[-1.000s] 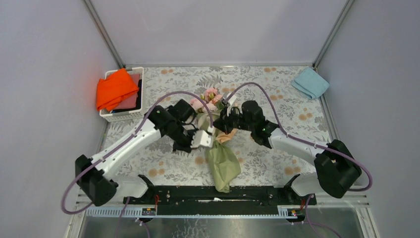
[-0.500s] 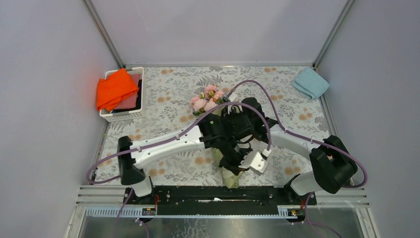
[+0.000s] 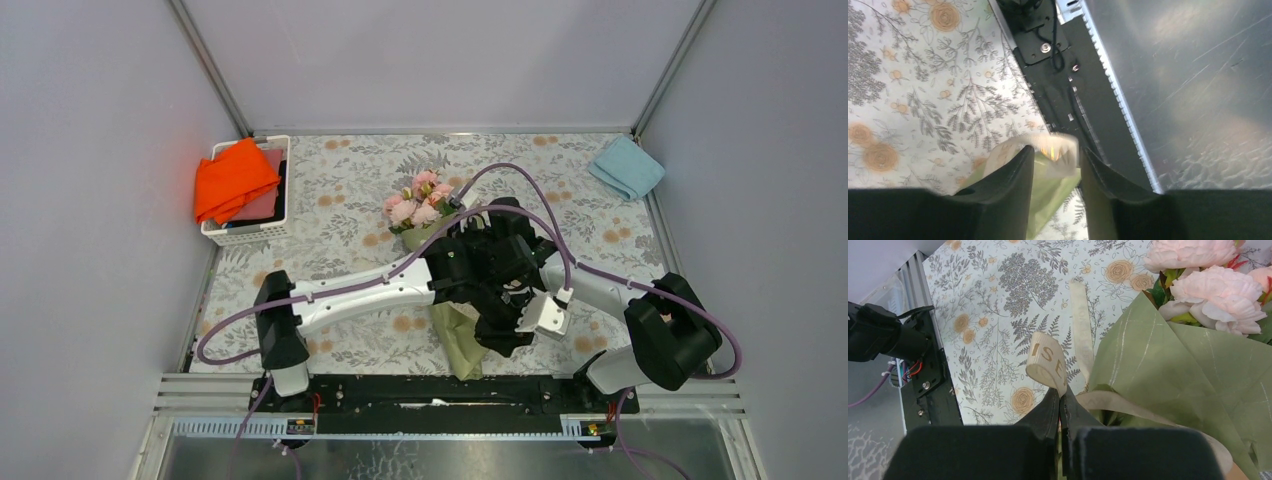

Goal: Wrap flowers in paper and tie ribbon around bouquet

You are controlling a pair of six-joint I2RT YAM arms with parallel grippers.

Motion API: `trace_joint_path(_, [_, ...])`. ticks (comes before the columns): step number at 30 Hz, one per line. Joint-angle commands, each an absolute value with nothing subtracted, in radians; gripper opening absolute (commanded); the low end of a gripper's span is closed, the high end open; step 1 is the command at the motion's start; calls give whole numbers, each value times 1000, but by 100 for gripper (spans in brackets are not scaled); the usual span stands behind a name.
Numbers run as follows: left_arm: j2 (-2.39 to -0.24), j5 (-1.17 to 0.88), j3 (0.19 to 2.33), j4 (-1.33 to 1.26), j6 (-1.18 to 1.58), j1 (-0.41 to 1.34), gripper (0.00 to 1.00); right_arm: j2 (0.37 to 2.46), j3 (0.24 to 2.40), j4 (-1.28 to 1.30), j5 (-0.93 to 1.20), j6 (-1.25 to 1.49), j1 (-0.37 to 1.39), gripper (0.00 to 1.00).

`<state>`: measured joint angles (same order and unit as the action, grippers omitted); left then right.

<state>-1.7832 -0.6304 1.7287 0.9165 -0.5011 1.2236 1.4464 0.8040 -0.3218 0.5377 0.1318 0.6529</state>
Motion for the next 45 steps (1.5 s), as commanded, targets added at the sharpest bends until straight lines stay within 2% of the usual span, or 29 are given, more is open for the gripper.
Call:
trace_joint_path(1, [-1776,-565,1732,835,-512,1228,61,1447,808,-327,593,75,643,0])
trace_joint_path(2, [-1766,-551,1738,839,-518,1227,67,1450,810,-321,599,65,643,0])
trace_joint_path(4, [-1738,-521,1750,867,-536,1224,70,1451,813,-306,612,42,643,0])
trace_joint_path(9, [-1559,-558,1678,903,-558,1114,70,1453,824,-255,638,-25,642,0])
trace_joint_path(10, [-1496,-582,1618,879,-573,1070,67,1456,825,-252,649,-39,643,0])
trace_joint_path(13, [-1300,-635,1404,747,-618,883,49,1460,824,-252,700,-81,642,0])
trace_joint_path(15, [-1190,-640,1266,678,-653,765,47,1462,826,-248,741,-119,642,0])
trace_joint_path(17, [-1162,-671,1179,679,-737,659,55,1465,836,-229,769,-160,642,0])
trace_joint_path(18, [-1166,-686,1155,683,-765,623,65,1468,845,-213,783,-183,642,0])
trace_joint_path(20, [-1197,-729,1144,696,-810,576,77,1480,868,-176,805,-226,642,0])
trace_joint_path(22, [-1238,-761,1150,688,-848,562,81,1495,887,-151,826,-249,641,0])
trace_joint_path(26, [-1287,-778,1121,616,-864,561,82,1508,904,-152,842,-259,643,0])
trace_joint_path(28, [-1317,-779,1115,613,-855,561,77,1511,914,-150,847,-263,644,0])
trace_joint_path(33, [-1350,-765,1088,536,-806,561,58,1517,932,-116,855,-299,647,0])
trace_joint_path(37, [-1364,-762,1070,499,-766,561,55,1516,942,-87,856,-325,649,0])
trace_joint_path(38, [-1367,-759,1066,492,-755,562,51,1516,944,-85,856,-327,650,0])
trace_joint_path(39, [-1369,-759,1064,487,-751,561,42,1516,946,-84,856,-327,650,0])
trace_joint_path(43, [-1361,-796,1063,484,-728,561,0,1515,946,-86,835,-317,649,1])
trace_joint_path(44, [-1358,-802,1060,482,-718,561,0,1513,944,-86,823,-307,649,6])
trace_joint_path(45, [-1355,-803,1054,482,-706,562,0,1508,942,-87,803,-289,649,15])
